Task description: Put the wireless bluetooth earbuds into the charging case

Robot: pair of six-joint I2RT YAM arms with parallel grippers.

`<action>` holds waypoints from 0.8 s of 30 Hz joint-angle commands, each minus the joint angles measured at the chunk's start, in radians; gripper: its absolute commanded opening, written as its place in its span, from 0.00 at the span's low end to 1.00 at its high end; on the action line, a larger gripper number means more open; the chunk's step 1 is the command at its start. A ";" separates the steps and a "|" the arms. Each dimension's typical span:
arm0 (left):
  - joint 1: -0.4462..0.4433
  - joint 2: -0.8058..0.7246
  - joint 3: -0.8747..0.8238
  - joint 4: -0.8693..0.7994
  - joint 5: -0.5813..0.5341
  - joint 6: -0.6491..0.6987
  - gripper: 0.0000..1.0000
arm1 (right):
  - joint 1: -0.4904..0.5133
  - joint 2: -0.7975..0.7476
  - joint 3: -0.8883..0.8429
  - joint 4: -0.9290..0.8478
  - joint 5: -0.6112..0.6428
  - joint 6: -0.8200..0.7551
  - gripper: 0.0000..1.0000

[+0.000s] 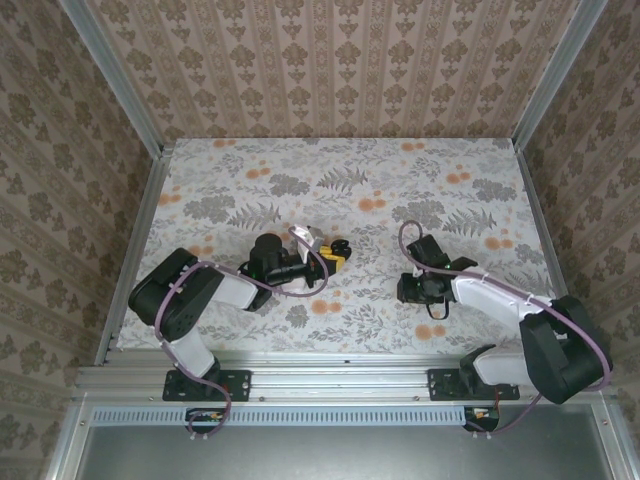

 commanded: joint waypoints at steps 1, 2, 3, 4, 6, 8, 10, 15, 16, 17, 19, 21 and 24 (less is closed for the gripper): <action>0.002 -0.031 0.018 -0.009 0.005 0.030 0.06 | -0.024 0.019 0.141 -0.225 -0.026 0.007 0.32; 0.002 -0.034 0.018 -0.011 0.006 0.030 0.06 | -0.037 0.032 0.188 -0.289 -0.040 0.015 0.32; 0.002 -0.035 0.019 -0.013 0.006 0.032 0.06 | -0.045 0.045 0.227 -0.343 -0.041 0.029 0.32; 0.002 -0.037 0.019 -0.016 0.006 0.032 0.06 | -0.056 0.058 0.265 -0.395 -0.045 0.049 0.33; 0.002 -0.040 0.020 -0.020 0.006 0.036 0.06 | -0.077 0.085 0.324 -0.477 -0.065 0.077 0.34; 0.002 -0.042 0.021 -0.024 0.007 0.038 0.06 | -0.091 0.132 0.372 -0.543 -0.079 0.103 0.34; 0.002 -0.044 0.021 -0.028 0.006 0.040 0.06 | -0.093 0.169 0.406 -0.574 -0.088 0.126 0.35; 0.004 -0.055 0.021 -0.042 0.004 0.051 0.07 | -0.102 0.254 0.419 -0.527 -0.125 0.159 0.36; 0.005 -0.060 0.022 -0.047 0.003 0.054 0.06 | -0.102 0.276 0.420 -0.511 -0.130 0.159 0.36; 0.006 -0.063 0.022 -0.052 0.004 0.054 0.07 | -0.103 0.299 0.418 -0.500 -0.134 0.158 0.37; 0.008 -0.066 0.021 -0.054 0.005 0.055 0.07 | -0.104 0.347 0.417 -0.487 -0.137 0.153 0.36; 0.008 -0.068 0.019 -0.058 0.004 0.058 0.07 | -0.105 0.384 0.411 -0.468 -0.146 0.148 0.37; 0.009 -0.072 0.019 -0.068 0.002 0.063 0.07 | -0.104 0.419 0.402 -0.441 -0.152 0.144 0.36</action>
